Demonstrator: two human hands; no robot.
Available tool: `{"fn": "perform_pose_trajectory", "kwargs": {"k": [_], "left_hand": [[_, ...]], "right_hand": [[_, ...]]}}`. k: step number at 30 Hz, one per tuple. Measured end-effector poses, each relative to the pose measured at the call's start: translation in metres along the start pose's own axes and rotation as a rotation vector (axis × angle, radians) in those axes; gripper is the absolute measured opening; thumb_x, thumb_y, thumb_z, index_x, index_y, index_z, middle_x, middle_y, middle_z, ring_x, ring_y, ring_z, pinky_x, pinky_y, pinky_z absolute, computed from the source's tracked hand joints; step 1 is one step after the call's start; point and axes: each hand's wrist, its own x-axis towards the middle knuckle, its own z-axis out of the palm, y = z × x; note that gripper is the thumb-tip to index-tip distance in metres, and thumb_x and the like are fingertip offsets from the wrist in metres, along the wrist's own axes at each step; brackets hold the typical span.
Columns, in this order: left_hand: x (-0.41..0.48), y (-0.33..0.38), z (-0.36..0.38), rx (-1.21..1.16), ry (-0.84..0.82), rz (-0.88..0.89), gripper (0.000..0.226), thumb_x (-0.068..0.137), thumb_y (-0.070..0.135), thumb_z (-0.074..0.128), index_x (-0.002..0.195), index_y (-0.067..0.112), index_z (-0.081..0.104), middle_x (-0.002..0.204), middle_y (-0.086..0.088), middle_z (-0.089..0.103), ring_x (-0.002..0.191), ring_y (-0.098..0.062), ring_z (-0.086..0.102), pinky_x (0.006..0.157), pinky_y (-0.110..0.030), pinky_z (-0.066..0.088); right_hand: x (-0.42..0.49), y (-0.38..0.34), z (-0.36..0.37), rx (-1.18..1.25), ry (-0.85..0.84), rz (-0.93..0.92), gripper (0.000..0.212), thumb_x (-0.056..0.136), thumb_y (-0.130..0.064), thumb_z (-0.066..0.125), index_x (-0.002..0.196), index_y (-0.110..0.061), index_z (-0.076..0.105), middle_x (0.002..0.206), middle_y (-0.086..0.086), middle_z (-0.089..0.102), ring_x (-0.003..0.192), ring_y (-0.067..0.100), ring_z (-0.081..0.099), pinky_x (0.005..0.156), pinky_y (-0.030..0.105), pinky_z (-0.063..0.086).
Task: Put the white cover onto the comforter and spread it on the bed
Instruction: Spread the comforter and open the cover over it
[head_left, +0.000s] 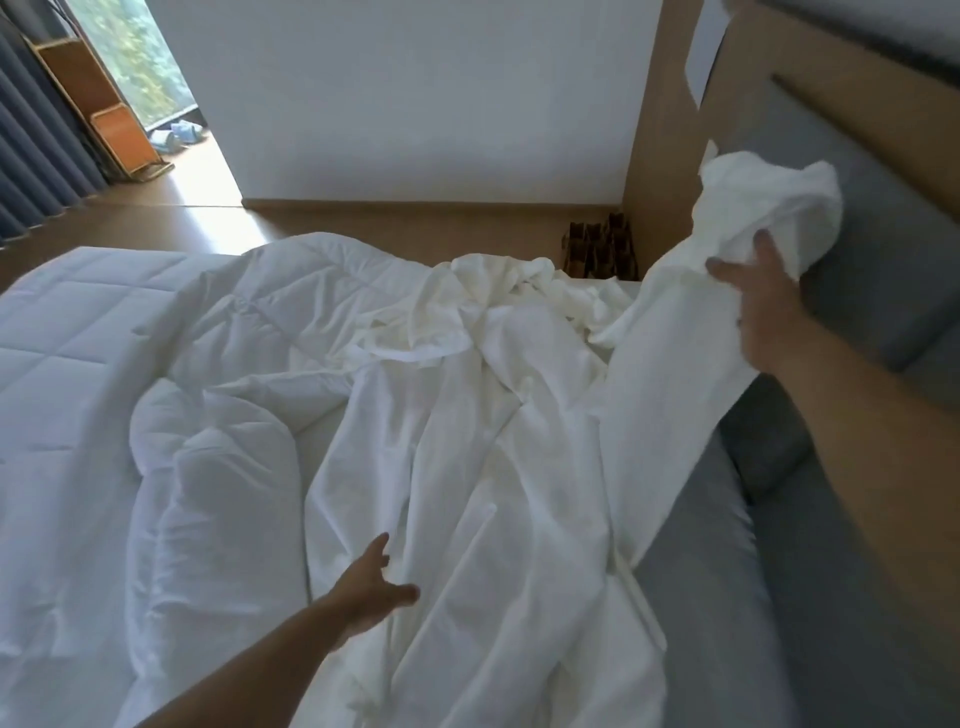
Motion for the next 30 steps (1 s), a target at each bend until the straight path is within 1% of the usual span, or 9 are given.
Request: {"fn": "perform_pose_trajectory", "kwargs": {"k": [3, 8, 10, 12, 18, 20, 22, 25, 30], "left_hand": [[-0.016, -0.025, 0.005, -0.005, -0.008, -0.038, 0.101, 0.083, 0.022, 0.079, 0.159, 0.025, 0.011, 0.159, -0.004, 0.032, 0.132, -0.029, 0.049, 0.103, -0.041, 0.046], [-0.027, -0.054, 0.011, 0.1, 0.009, -0.046, 0.104, 0.079, 0.025, 0.081, 0.158, 0.021, 0.013, 0.159, -0.01, 0.03, 0.132, -0.027, 0.047, 0.108, -0.038, 0.043], [-0.037, -0.06, 0.016, 0.153, 0.004, -0.048, 0.105, 0.08, 0.028, 0.081, 0.158, 0.019, 0.012, 0.159, -0.011, 0.027, 0.131, -0.025, 0.043, 0.1, -0.03, 0.047], [-0.049, -0.071, 0.022, 0.242, 0.015, -0.044, 0.112, 0.075, 0.038, 0.084, 0.158, 0.019, 0.011, 0.161, -0.01, 0.024, 0.14, -0.028, 0.035, 0.111, -0.038, 0.039], [-0.094, -0.135, 0.054, 0.44, -0.033, -0.158, 0.137, 0.063, 0.067, 0.08, 0.157, 0.027, -0.012, 0.165, -0.015, -0.006, 0.149, -0.044, 0.001, 0.121, -0.052, 0.01], [-0.112, -0.166, 0.065, 0.518, -0.059, -0.183, 0.143, 0.06, 0.073, 0.077, 0.154, 0.028, -0.02, 0.163, -0.018, -0.002, 0.148, -0.046, 0.007, 0.12, -0.055, 0.014], [-0.126, -0.191, 0.072, 0.582, -0.041, -0.176, 0.146, 0.056, 0.075, 0.076, 0.153, 0.028, -0.023, 0.156, -0.018, 0.023, 0.142, -0.041, 0.028, 0.114, -0.055, 0.029], [-0.141, -0.21, 0.066, 0.599, 0.02, -0.129, 0.132, 0.067, 0.063, 0.075, 0.154, 0.022, -0.016, 0.137, -0.009, 0.051, 0.122, -0.029, 0.054, 0.101, -0.046, 0.046], [-0.155, -0.215, 0.044, 0.464, -0.004, -0.054, 0.107, 0.065, 0.061, 0.076, 0.146, 0.018, 0.021, 0.127, -0.007, 0.058, 0.11, -0.028, 0.061, 0.093, -0.042, 0.052]], "right_hand": [[-0.034, 0.064, 0.014, -0.008, -0.08, 0.161, 0.076, 0.093, -0.037, 0.064, 0.156, -0.037, 0.022, 0.158, -0.002, 0.029, 0.14, 0.028, 0.035, 0.115, 0.052, 0.033], [-0.141, 0.158, 0.034, -0.123, -0.163, 0.393, 0.072, 0.094, -0.021, 0.065, 0.156, -0.016, 0.027, 0.158, 0.009, 0.034, 0.139, 0.029, 0.04, 0.111, 0.038, 0.035], [-0.194, 0.186, 0.037, -0.174, -0.214, 0.49, 0.074, 0.095, -0.023, 0.065, 0.156, -0.016, 0.025, 0.158, 0.01, 0.034, 0.14, 0.03, 0.039, 0.113, 0.04, 0.034], [-0.248, 0.211, 0.037, -0.275, -0.258, 0.553, 0.078, 0.094, -0.029, 0.066, 0.157, -0.016, 0.022, 0.16, 0.008, 0.029, 0.144, 0.029, 0.034, 0.115, 0.04, 0.031], [-0.407, 0.273, 0.044, -0.57, -0.215, 0.708, 0.14, 0.055, -0.068, 0.083, 0.158, -0.021, 0.0, 0.161, 0.012, 0.019, 0.147, 0.031, 0.025, 0.117, 0.047, 0.029], [-0.455, 0.291, 0.051, -0.684, -0.26, 0.728, 0.149, 0.048, -0.072, 0.081, 0.156, -0.023, -0.011, 0.157, 0.01, 0.029, 0.142, 0.03, 0.035, 0.111, 0.048, 0.036], [-0.491, 0.303, 0.055, -0.839, -0.289, 0.721, 0.121, 0.074, -0.057, 0.072, 0.155, -0.019, -0.009, 0.15, 0.008, 0.042, 0.133, 0.028, 0.047, 0.104, 0.043, 0.042], [-0.509, 0.301, 0.049, -0.864, -0.259, 0.673, 0.047, 0.098, -0.028, 0.049, 0.139, -0.005, 0.044, 0.137, 0.015, 0.056, 0.123, 0.032, 0.056, 0.1, 0.035, 0.046], [-0.464, 0.212, -0.015, -0.543, 0.274, 0.475, 0.037, 0.1, -0.012, 0.046, 0.117, 0.019, 0.058, 0.122, 0.038, 0.058, 0.113, 0.047, 0.057, 0.091, 0.043, 0.044]]}}
